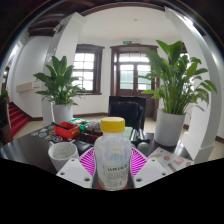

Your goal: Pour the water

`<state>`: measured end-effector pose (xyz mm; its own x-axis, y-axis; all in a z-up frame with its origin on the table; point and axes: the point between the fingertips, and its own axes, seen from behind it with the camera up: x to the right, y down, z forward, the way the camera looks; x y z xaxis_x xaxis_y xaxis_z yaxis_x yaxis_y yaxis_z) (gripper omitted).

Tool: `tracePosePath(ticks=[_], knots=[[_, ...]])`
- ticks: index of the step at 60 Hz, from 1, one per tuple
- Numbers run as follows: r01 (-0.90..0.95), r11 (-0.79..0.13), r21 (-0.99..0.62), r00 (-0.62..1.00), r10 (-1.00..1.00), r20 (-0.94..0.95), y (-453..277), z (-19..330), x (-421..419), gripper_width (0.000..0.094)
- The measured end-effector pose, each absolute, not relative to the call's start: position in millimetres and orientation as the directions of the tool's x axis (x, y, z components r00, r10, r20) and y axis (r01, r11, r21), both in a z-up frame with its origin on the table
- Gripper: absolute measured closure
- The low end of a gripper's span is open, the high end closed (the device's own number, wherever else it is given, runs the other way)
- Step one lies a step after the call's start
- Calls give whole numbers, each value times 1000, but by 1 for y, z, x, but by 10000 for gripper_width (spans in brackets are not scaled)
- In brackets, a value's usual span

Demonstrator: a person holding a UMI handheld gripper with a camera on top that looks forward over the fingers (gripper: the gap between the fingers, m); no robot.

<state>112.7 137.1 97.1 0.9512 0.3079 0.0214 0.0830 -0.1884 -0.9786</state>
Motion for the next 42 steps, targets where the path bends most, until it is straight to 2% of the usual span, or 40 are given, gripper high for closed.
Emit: tracePosePath(ticks=[3, 7, 16, 19, 29, 32, 33, 34, 42], knots=[[83, -214, -973, 952, 305, 14, 136, 79, 117, 526], [70, -163, -984, 955, 298, 19, 135, 83, 120, 527], [65, -176, -982, 963, 267, 15, 134, 81, 119, 528], [69, -179, -981, 964, 263, 20, 134, 81, 120, 498], [74, -215, -974, 967, 253, 18, 128, 78, 121, 336], [68, -235, -970, 974, 226, 14, 122, 77, 127, 167], [66, -234, -970, 976, 219, 14, 120, 78, 129, 157], [65, -232, -970, 977, 214, 15, 116, 80, 132, 104], [72, -278, -958, 989, 145, 32, 72, 76, 148, 87]])
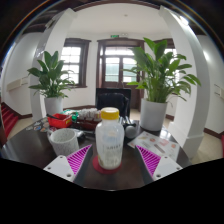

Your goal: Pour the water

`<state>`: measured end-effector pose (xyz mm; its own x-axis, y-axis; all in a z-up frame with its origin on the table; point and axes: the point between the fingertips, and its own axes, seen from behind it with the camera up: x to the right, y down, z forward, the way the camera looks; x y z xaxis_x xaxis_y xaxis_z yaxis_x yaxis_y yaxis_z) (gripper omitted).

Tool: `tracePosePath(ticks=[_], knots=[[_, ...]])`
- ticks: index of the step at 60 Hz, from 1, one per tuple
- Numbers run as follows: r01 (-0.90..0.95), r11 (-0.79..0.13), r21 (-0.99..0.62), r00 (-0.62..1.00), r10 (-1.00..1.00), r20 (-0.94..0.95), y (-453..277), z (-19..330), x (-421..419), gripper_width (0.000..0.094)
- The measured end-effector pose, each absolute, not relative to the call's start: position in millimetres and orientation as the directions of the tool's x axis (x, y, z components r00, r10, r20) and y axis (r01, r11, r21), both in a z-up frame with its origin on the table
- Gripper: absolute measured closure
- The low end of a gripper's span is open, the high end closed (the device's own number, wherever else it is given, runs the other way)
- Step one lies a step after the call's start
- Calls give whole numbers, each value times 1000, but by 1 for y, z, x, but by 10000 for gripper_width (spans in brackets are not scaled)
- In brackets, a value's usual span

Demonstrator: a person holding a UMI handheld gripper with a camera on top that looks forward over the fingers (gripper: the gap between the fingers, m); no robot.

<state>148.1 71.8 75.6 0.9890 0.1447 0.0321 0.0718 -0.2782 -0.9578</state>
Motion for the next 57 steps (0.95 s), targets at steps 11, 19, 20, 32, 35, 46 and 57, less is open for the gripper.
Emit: tracePosePath(ticks=[11, 19, 20, 32, 35, 46, 57], knots=[[70, -329, -942, 997, 33, 63, -17, 82, 158, 92], [38, -341, -939, 999, 19, 34, -67, 101, 139, 74], [35, -341, -939, 999, 17, 31, -71, 104, 137, 75], [99, -293, -951, 995, 24, 97, -104, 140, 122, 76], [87, -279, -956, 996, 19, 85, -109, 150, 118, 74], [35, -247, -968, 999, 14, 32, -125, 173, 107, 78], [22, -206, -978, 1000, -14, 26, -131, 189, 109, 79]])
